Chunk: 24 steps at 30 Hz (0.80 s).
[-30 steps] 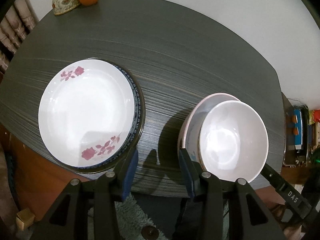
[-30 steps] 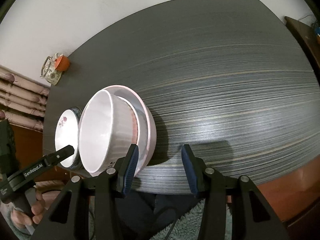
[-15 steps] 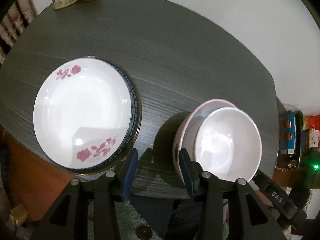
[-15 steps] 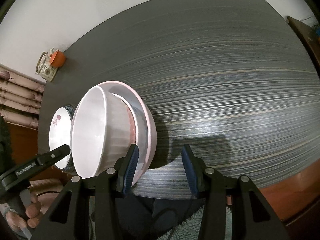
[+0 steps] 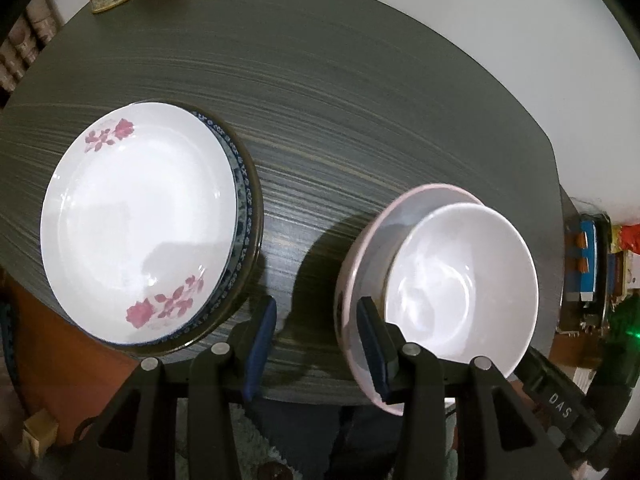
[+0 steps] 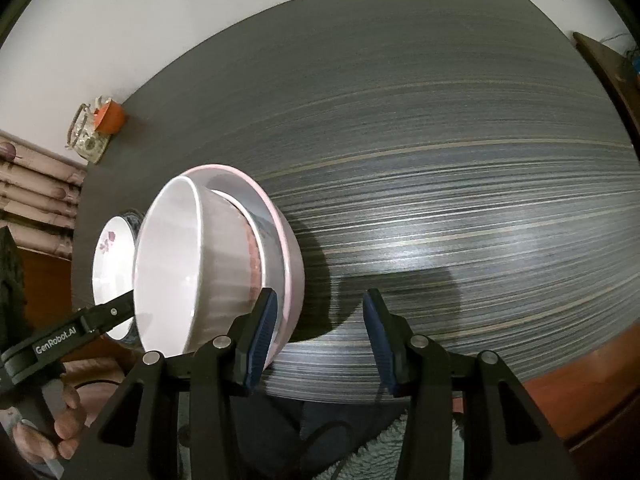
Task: Organize plates and bowls
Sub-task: 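Carry the nested pink and white bowls with the right tool toward the plate stack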
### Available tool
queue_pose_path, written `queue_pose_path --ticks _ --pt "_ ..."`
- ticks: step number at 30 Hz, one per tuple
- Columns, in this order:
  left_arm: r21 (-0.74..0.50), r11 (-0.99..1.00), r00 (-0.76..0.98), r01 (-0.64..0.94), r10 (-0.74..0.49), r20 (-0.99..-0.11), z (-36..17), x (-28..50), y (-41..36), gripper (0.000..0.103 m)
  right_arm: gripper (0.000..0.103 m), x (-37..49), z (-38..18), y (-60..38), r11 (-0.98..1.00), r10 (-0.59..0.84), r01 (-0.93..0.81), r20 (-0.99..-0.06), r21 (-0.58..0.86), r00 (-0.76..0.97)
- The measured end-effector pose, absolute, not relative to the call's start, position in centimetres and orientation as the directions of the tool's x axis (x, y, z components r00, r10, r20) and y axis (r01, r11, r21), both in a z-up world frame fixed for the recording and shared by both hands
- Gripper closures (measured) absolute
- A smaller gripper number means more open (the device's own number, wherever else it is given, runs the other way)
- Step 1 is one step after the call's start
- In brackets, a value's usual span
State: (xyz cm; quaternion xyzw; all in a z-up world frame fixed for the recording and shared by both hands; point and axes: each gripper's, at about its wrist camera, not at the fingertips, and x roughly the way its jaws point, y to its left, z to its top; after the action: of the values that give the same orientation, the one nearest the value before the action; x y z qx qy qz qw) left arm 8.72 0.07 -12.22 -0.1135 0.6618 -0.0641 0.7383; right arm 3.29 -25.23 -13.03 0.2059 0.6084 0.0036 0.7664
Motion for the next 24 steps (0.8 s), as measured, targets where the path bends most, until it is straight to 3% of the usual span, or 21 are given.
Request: queue_pose_path --ticks 24 --pt "-0.288 0.955 0.094 -0.063 -0.282 -0.955 -14.3 9.8 1.9 0.062 0.060 4.5 -14.3 -24.7 0.916 0.258 0.249 -0.937 0.315 0.237"
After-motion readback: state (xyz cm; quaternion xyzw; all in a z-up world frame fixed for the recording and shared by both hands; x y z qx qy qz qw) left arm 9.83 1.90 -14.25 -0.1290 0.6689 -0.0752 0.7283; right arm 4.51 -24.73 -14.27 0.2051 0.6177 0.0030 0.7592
